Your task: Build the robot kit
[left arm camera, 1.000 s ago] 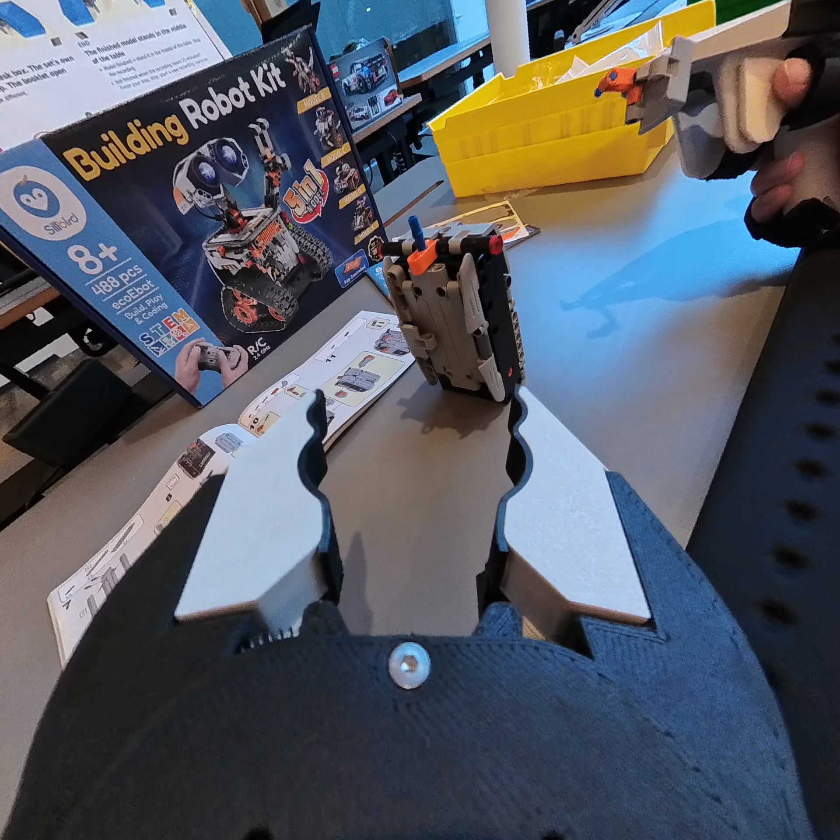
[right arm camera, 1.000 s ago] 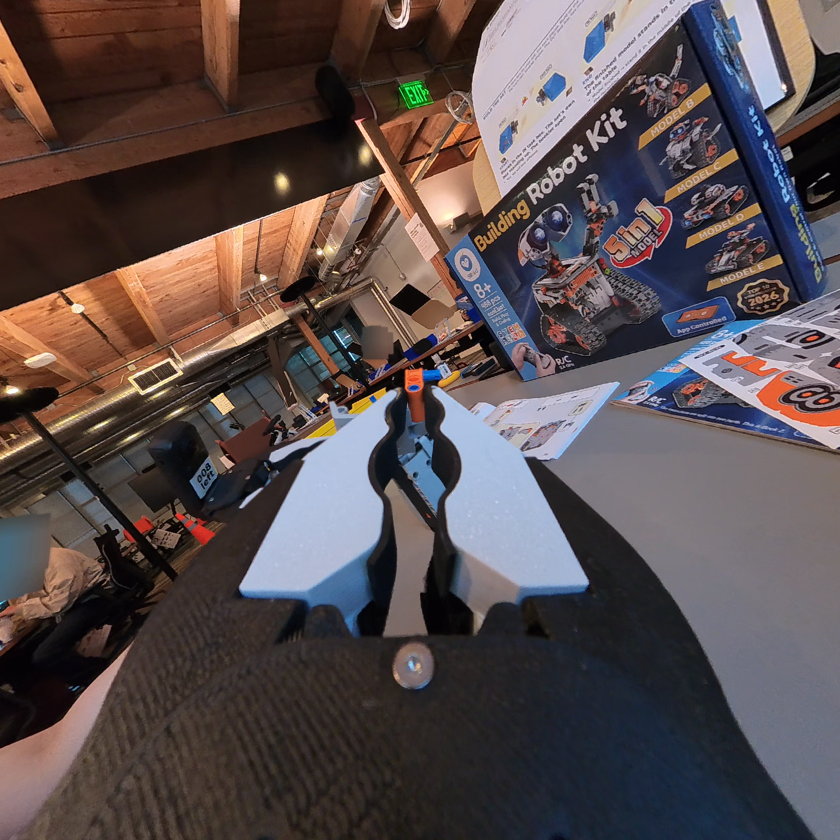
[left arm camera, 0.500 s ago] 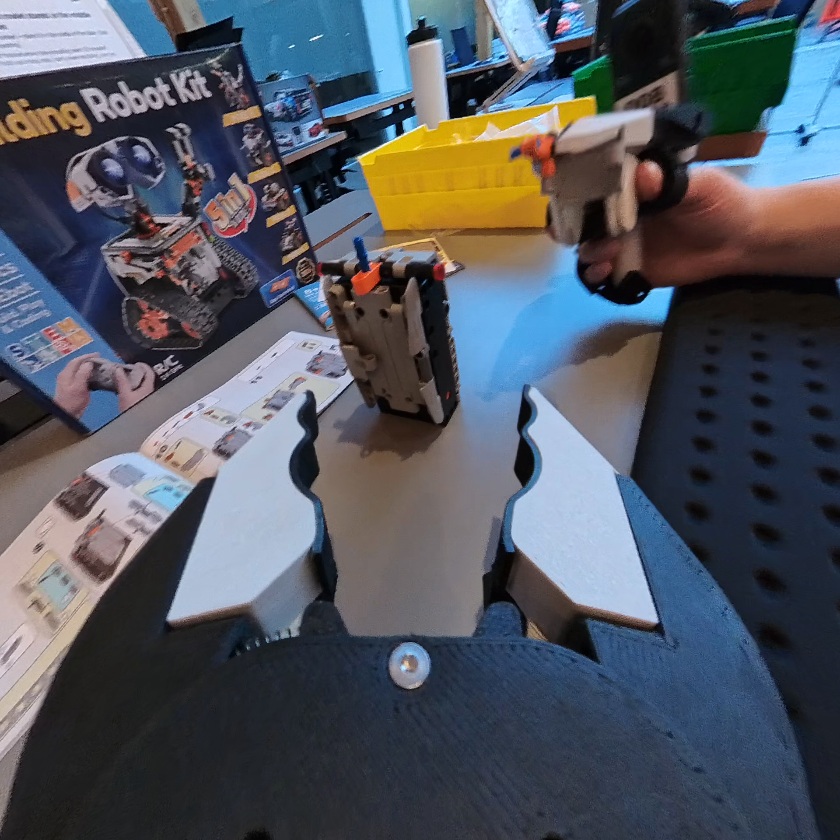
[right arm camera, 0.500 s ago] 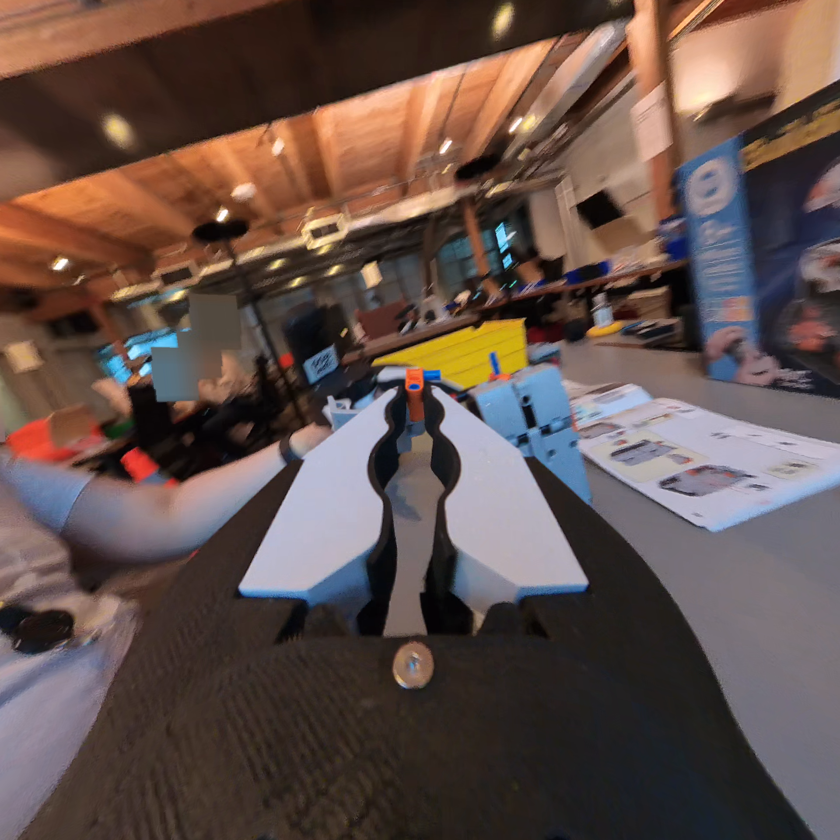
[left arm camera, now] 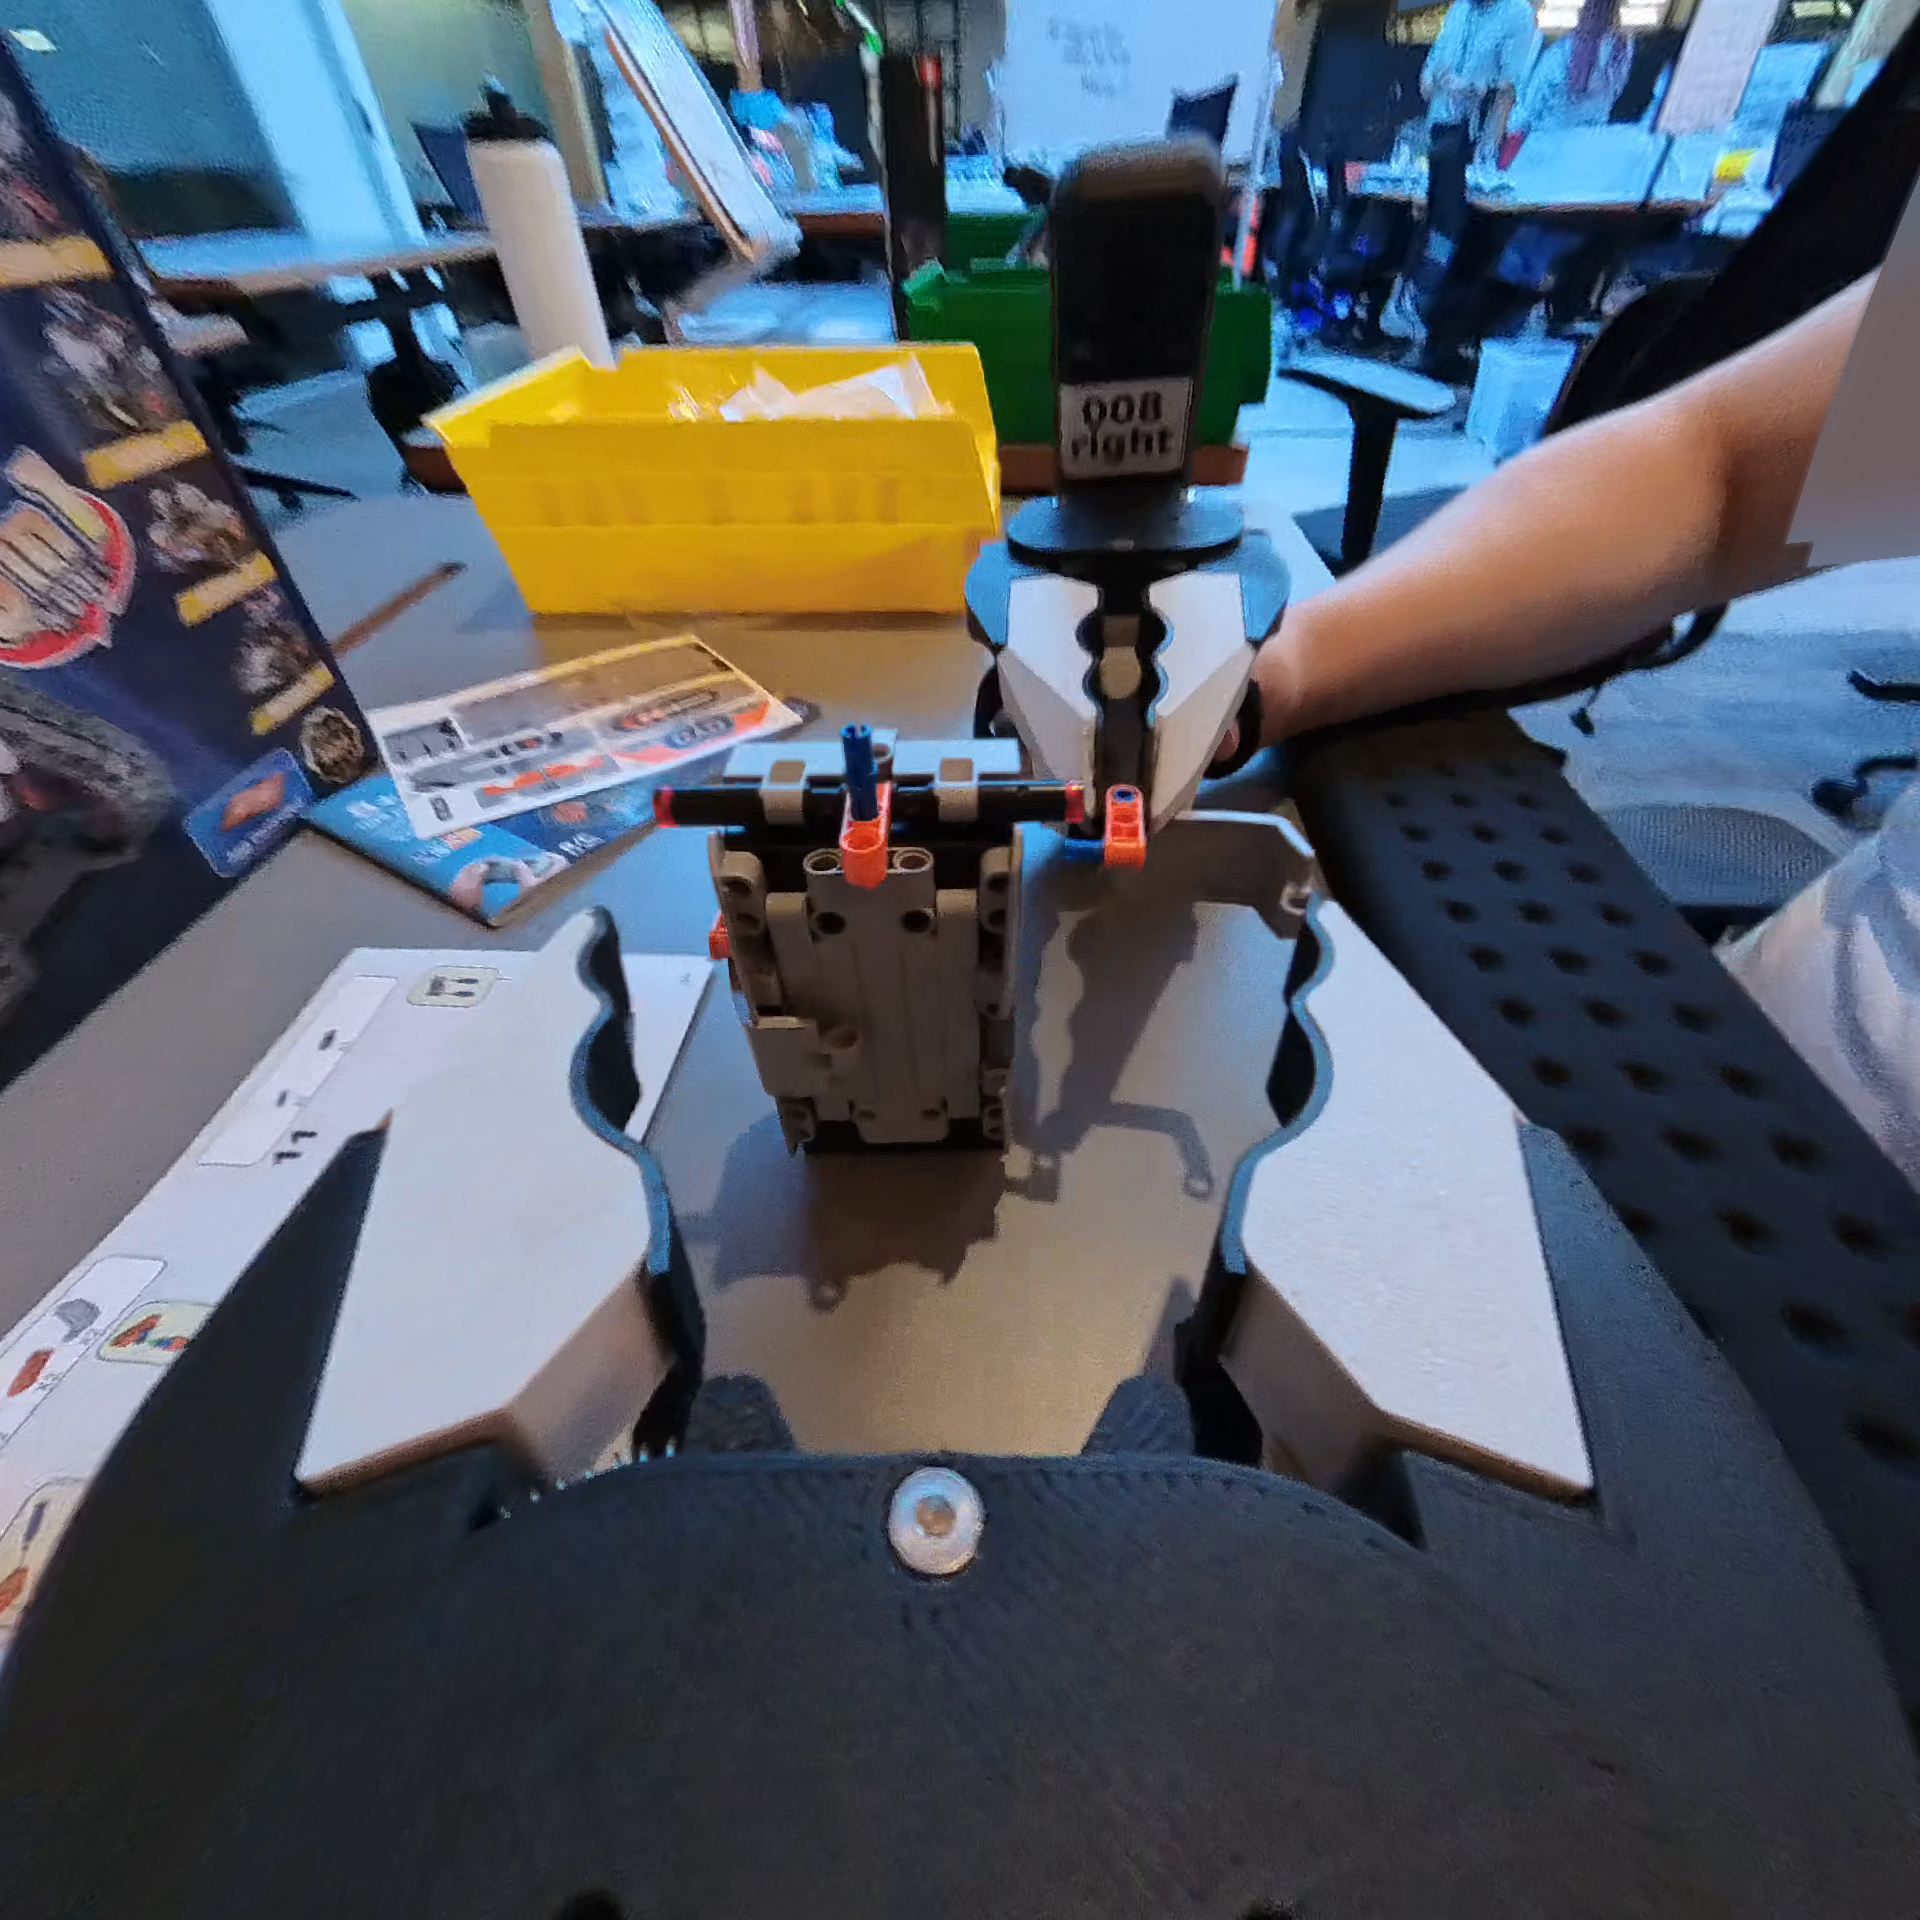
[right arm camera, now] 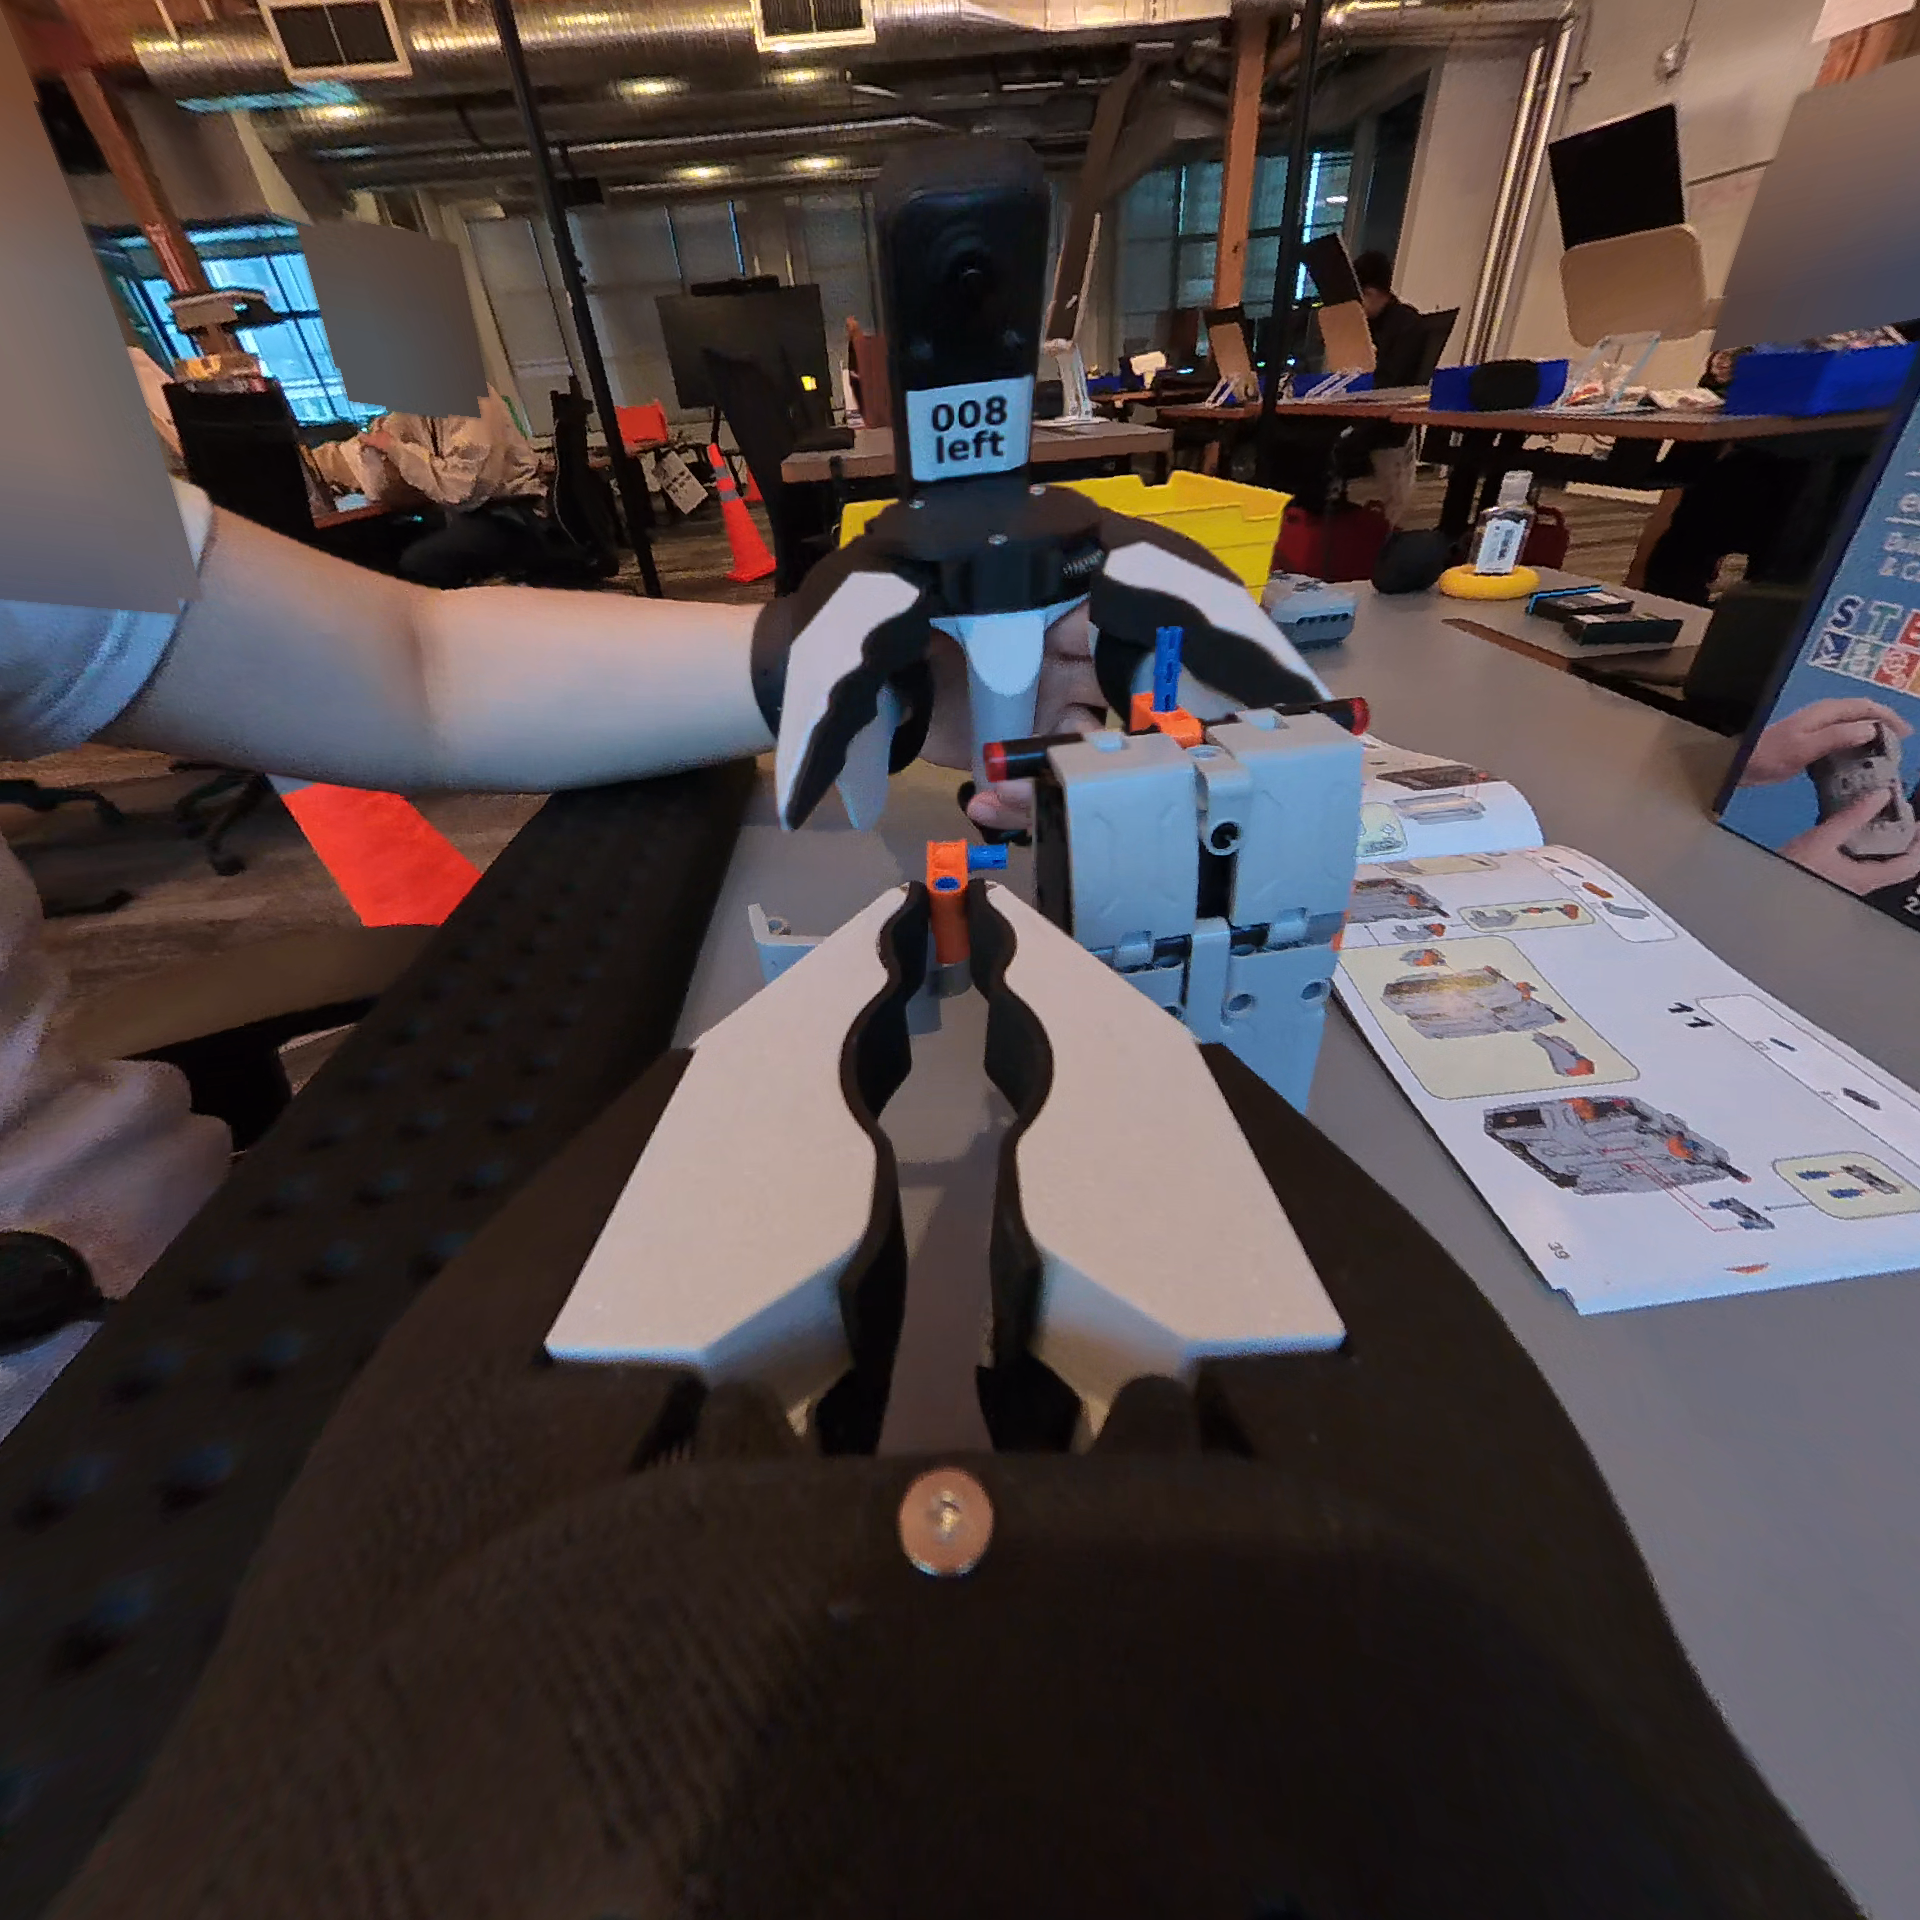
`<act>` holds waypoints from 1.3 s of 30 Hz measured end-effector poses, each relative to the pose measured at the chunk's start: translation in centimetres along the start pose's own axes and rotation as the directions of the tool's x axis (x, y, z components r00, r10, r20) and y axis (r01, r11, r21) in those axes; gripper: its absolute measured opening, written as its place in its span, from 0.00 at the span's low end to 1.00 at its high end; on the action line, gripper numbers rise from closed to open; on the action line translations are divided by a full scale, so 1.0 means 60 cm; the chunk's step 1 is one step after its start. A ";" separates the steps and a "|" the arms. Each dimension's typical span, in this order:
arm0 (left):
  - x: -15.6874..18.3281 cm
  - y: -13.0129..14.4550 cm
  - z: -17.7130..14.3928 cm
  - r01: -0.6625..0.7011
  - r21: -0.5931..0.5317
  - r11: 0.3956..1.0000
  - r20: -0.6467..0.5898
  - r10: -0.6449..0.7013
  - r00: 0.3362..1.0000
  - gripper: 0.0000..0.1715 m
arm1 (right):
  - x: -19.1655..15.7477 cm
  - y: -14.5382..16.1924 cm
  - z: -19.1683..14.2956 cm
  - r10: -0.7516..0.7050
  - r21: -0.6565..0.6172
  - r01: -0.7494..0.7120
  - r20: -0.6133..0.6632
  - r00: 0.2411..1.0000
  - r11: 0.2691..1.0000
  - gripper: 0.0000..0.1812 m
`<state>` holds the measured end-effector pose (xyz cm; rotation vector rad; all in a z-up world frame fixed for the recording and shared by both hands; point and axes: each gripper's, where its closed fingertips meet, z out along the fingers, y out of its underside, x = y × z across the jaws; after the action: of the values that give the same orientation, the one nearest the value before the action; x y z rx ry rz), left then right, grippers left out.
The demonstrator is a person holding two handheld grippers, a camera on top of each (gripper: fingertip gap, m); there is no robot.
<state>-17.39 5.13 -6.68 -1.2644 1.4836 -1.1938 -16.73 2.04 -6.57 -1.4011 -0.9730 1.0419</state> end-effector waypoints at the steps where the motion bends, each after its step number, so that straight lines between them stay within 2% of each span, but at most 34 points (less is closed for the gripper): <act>1: -0.001 0.005 0.008 -0.004 -0.017 1.000 -0.017 0.004 1.000 0.74 | 0.000 0.000 0.000 0.004 -0.002 -0.004 0.003 1.000 1.000 0.04; 4: -0.004 0.005 0.028 -0.013 0.014 1.000 -0.027 0.013 1.000 0.72 | 0.000 0.003 0.003 0.007 -0.013 -0.007 0.005 1.000 1.000 0.04; 7: -0.005 0.013 0.036 -0.041 0.019 0.999 -0.005 0.041 0.999 0.64 | 0.006 0.003 0.003 0.044 -0.014 -0.044 0.004 0.999 0.999 0.04; 12: -0.006 0.011 0.029 -0.048 0.056 0.997 0.022 0.047 0.999 0.55 | 0.007 0.013 0.009 0.040 -0.058 -0.040 -0.005 0.999 0.998 0.04; 19: -0.011 0.013 0.027 -0.075 0.048 0.996 0.044 0.073 0.996 0.49 | 0.007 0.019 0.015 0.028 -0.086 -0.030 -0.016 0.999 0.996 0.04; 22: -0.014 0.014 0.029 -0.066 0.047 0.997 0.034 0.065 0.997 0.48 | 0.011 0.019 0.015 0.049 -0.084 -0.050 -0.020 0.999 0.995 0.04; 28: -0.015 0.018 0.034 -0.072 0.029 0.997 0.029 0.071 0.997 0.53 | 0.015 0.023 0.017 0.073 -0.100 -0.076 -0.031 0.997 0.992 0.04; 39: -0.017 0.016 0.030 -0.048 0.043 0.998 -0.008 0.049 0.999 0.52 | 0.018 0.024 0.019 0.095 -0.099 -0.099 -0.041 0.995 0.990 0.04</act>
<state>-15.69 5.93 -7.96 -1.1897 1.4794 -1.1945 -17.49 3.28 -8.09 -1.5588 -0.9501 1.0473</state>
